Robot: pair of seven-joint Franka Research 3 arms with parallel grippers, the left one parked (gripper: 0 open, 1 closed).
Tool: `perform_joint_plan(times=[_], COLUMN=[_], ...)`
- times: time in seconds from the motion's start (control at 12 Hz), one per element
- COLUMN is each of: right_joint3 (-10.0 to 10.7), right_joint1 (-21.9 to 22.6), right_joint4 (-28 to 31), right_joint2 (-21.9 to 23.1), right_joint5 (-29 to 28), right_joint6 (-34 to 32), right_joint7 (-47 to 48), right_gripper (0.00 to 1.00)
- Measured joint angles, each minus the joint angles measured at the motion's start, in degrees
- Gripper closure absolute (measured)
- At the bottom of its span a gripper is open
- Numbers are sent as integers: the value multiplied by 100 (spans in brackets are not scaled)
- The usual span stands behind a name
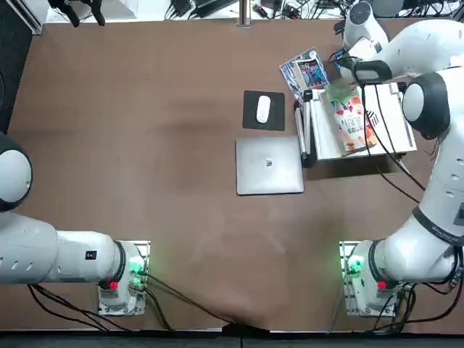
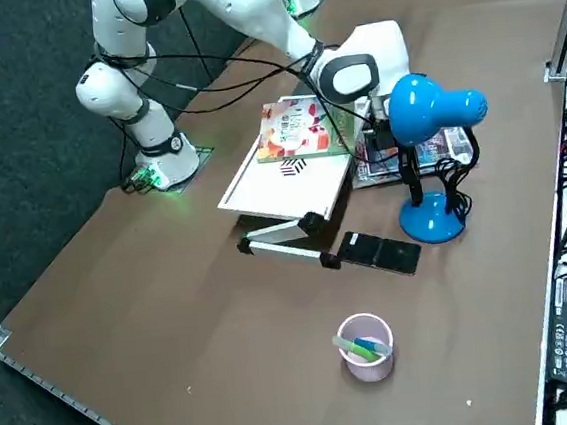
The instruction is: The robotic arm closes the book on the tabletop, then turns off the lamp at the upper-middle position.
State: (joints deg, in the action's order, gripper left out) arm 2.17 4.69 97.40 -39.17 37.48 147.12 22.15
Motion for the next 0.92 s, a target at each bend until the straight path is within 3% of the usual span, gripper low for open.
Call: perform_joint_plan(times=[0.92], right_joint3=[-27], right_joint1=[-2], right_joint4=[2], right_joint2=[-64], right_joint5=[-1], right_joint6=[308], right_joint7=[2], right_gripper=[99])
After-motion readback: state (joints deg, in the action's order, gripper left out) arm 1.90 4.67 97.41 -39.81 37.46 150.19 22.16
